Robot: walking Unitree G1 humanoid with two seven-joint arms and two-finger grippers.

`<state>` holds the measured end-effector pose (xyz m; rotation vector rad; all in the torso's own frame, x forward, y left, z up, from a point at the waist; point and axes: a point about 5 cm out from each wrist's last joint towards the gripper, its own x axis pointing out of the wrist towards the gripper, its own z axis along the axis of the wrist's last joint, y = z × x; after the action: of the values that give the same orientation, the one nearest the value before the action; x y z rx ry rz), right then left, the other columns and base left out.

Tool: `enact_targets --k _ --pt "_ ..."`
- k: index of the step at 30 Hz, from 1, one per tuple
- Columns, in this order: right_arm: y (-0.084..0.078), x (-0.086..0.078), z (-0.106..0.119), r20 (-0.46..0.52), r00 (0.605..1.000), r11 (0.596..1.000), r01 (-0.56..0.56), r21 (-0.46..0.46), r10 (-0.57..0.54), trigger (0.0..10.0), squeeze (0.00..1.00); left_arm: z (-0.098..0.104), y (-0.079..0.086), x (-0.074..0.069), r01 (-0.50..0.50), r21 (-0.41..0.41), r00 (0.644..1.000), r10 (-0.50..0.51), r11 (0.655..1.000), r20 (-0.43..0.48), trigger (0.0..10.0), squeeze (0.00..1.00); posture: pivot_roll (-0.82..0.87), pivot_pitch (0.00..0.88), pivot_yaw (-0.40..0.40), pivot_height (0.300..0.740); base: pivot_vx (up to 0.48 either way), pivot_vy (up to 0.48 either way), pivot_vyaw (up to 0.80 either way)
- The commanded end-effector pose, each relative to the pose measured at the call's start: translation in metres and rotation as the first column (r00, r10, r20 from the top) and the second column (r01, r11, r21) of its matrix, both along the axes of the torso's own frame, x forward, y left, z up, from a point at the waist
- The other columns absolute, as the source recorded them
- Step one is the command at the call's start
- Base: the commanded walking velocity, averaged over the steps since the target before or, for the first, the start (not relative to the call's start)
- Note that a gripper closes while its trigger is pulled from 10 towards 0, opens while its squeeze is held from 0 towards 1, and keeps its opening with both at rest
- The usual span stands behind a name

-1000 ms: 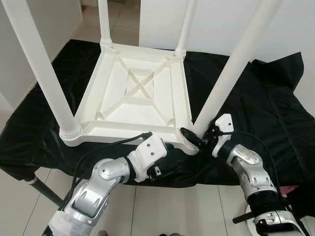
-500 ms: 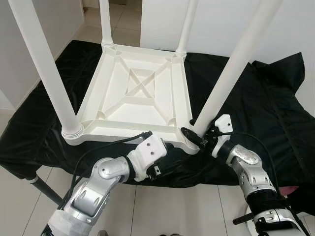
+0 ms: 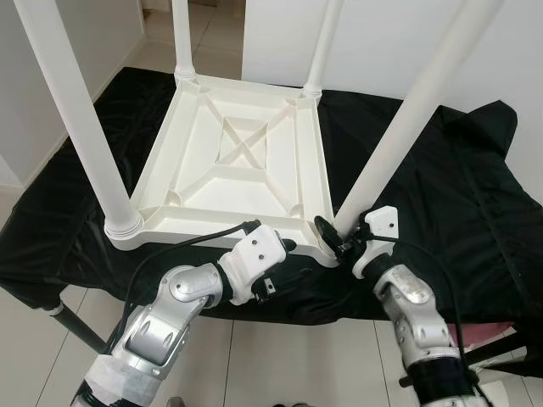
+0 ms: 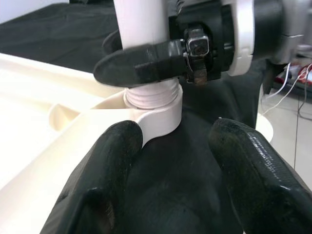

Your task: Building children table

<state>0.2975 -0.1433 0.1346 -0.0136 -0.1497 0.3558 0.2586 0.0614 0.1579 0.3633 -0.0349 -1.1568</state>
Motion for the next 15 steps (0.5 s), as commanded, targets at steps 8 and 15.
enact_targets --k 8,15 --pt "0.025 -0.016 -0.01 -0.12 0.935 0.93 0.348 0.121 -0.334 10.0 0.0 0.0 0.012 0.014 -0.14 0.009 0.99 0.14 0.99 -0.009 10.0 0.0 -0.01 0.095 -0.073 0.74 0.0 0.0 0.0" --pt "0.029 -0.014 -0.003 -0.114 0.932 0.927 0.356 0.12 -0.343 10.0 0.0 0.003 0.012 0.016 -0.157 -0.007 0.988 0.157 0.988 -0.005 10.0 0.0 -0.01 0.101 -0.071 0.74 0.0 0.0 0.0"
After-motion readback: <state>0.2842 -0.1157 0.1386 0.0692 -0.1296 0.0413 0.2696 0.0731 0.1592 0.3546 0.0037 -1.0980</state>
